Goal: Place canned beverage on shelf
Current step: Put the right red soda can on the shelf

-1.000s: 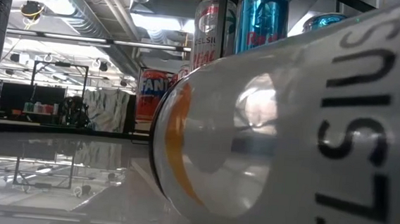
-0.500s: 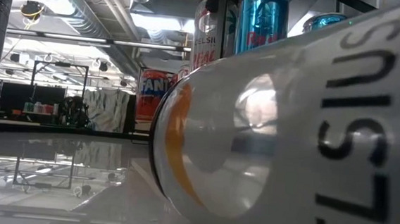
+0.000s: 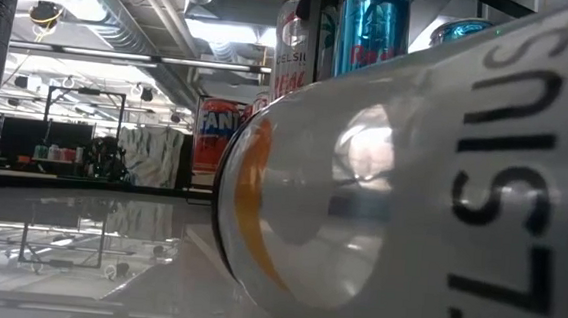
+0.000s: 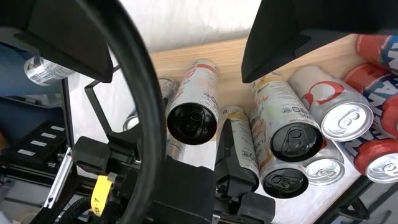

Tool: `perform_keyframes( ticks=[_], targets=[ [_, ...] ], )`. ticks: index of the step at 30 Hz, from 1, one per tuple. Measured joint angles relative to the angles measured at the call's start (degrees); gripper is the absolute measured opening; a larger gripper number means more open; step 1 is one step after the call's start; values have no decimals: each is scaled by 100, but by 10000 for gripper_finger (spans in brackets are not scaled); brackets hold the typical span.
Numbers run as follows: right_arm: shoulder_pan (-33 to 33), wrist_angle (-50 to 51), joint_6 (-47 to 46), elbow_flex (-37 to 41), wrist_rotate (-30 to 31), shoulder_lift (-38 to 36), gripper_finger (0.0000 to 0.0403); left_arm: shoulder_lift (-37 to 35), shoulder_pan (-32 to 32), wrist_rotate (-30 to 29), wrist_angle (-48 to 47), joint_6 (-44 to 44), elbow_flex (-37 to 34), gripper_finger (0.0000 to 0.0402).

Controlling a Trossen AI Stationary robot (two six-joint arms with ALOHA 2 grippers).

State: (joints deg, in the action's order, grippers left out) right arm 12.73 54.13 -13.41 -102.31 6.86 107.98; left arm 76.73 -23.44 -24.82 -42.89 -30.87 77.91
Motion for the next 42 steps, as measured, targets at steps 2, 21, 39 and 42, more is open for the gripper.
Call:
perform_keyframes(
  ticks=[2, 21, 39, 42],
  targets=[
    [0, -2, -4, -1, 0, 0, 356, 0, 0, 0, 0, 0, 0, 349],
    [-2, -8, 45, -1, -196, -11, 259, 1, 0, 0, 0, -1, 0, 349],
    [0, 139, 215, 1, -244, -171, 256, 2, 0, 0, -5, 0, 0, 349],
    [0, 246, 330, 1, -245, -297, 249, 2, 0, 1, -10, 0, 0, 349]
  ],
)
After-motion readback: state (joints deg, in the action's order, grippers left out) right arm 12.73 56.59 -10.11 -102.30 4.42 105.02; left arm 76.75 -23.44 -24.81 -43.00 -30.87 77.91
